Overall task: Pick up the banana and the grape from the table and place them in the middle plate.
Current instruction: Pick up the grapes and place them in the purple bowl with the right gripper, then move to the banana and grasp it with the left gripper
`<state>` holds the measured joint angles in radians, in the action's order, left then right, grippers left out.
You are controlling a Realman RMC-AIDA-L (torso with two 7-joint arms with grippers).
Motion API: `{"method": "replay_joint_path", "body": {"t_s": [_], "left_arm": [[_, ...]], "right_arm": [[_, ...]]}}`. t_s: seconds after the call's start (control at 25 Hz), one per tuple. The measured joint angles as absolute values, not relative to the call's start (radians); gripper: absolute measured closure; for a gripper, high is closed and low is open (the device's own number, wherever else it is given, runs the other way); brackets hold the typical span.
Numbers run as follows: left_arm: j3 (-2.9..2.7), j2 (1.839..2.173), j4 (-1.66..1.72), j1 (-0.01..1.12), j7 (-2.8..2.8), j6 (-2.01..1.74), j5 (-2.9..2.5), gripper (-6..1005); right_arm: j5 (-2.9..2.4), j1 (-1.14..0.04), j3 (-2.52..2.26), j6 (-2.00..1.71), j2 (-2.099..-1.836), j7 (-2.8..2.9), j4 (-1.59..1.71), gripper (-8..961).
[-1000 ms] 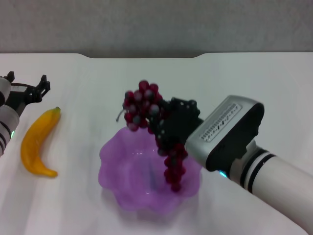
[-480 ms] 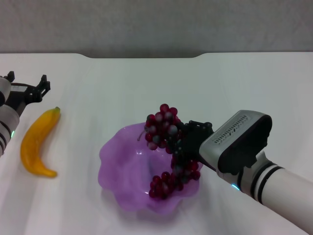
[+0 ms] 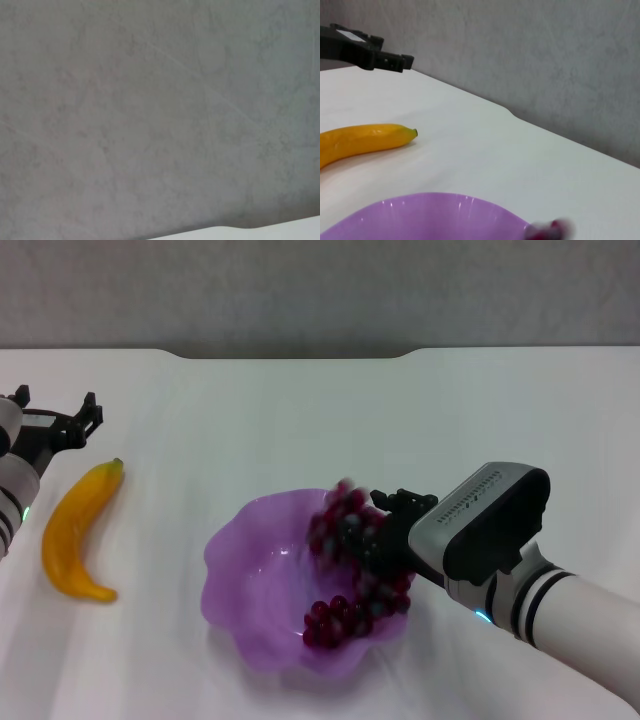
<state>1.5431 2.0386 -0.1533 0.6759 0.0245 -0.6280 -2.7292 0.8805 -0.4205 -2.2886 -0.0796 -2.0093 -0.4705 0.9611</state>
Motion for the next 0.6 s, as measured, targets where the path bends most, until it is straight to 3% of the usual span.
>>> {"method": "replay_joint_path", "body": {"t_s": [0.16, 0.4, 0.52, 0.6], "left_arm": [[1.543, 2.039, -0.153, 0.676, 0.024, -0.628, -2.729, 118], [1.543, 2.038, -0.153, 0.673, 0.023, -0.629, -2.729, 118], [1.543, 2.038, -0.153, 0.671, 0.023, -0.630, -2.727, 118], [1.543, 2.037, -0.153, 0.670, 0.023, -0.630, -2.727, 118]], "right_arm": [[0.881, -0.430, -2.291, -0.079, -2.009, -0.460, 0.952, 486], [0.873, -0.416, -2.288, -0.139, -2.009, -0.463, 0.972, 274], [0.868, -0.409, -2.292, -0.204, -2.008, -0.467, 0.994, 61], [0.865, -0.401, -2.293, -0.247, -2.007, -0.468, 1.002, 59]]}}
